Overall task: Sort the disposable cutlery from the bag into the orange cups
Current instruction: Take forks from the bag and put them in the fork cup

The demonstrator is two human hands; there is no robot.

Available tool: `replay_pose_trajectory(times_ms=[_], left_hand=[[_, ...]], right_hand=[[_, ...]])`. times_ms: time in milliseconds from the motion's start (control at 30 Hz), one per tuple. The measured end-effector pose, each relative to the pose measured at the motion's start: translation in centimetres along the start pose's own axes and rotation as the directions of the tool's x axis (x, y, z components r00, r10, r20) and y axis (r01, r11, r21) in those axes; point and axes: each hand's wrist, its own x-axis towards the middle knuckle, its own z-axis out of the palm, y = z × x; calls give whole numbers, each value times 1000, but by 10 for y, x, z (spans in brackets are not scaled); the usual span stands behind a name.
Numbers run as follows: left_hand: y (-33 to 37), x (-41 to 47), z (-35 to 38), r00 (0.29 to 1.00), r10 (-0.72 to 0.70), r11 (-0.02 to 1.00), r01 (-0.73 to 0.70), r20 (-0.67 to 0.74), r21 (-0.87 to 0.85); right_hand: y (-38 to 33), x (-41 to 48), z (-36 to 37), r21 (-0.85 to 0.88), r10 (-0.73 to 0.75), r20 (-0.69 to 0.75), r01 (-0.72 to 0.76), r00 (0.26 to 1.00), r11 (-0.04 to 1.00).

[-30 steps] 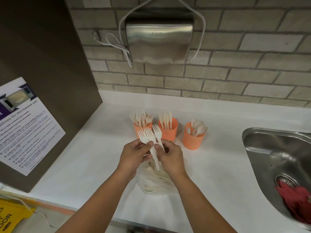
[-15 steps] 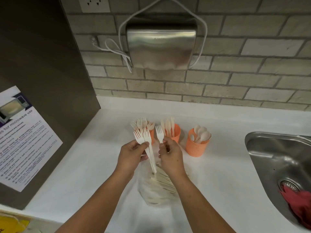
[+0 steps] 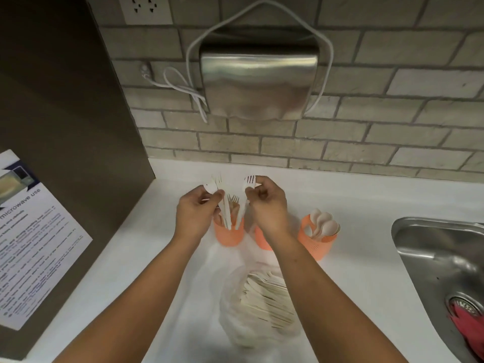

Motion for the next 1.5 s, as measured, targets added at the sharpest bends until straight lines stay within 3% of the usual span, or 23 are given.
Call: replay_pose_trajectory(times_ms=[300,467,667,833,1033,1233,1500], left_hand=[[-22,21,17,985,143,959,-112,-101,261],[-30,28,19,976,188,949,-152,-108,276],[-42,25,14,965,258,893,-259,55,368],[-57,24,14,936,307,765,-352,175,540],[-73,23,17,874,474,622,-418,106,663],[-69,23,17,885,449,714,-439,124,545],[-73,27,13,892,422,704,-435,162,561]], right_hand=[[15,23,12,-395,-146,164,200,976,897],[35,26,19,-547,-144,254,265,956,794],[40,29,19,-640,-129,321,315,938,701],[46,32,16,-676,-153,356,367,922,639],[49,26,10,-686,-163,403,415,901,598],[49,20,4,-706,-196,377,418,905,571],[49,15,-8,-683,-265,260,371,929,630]])
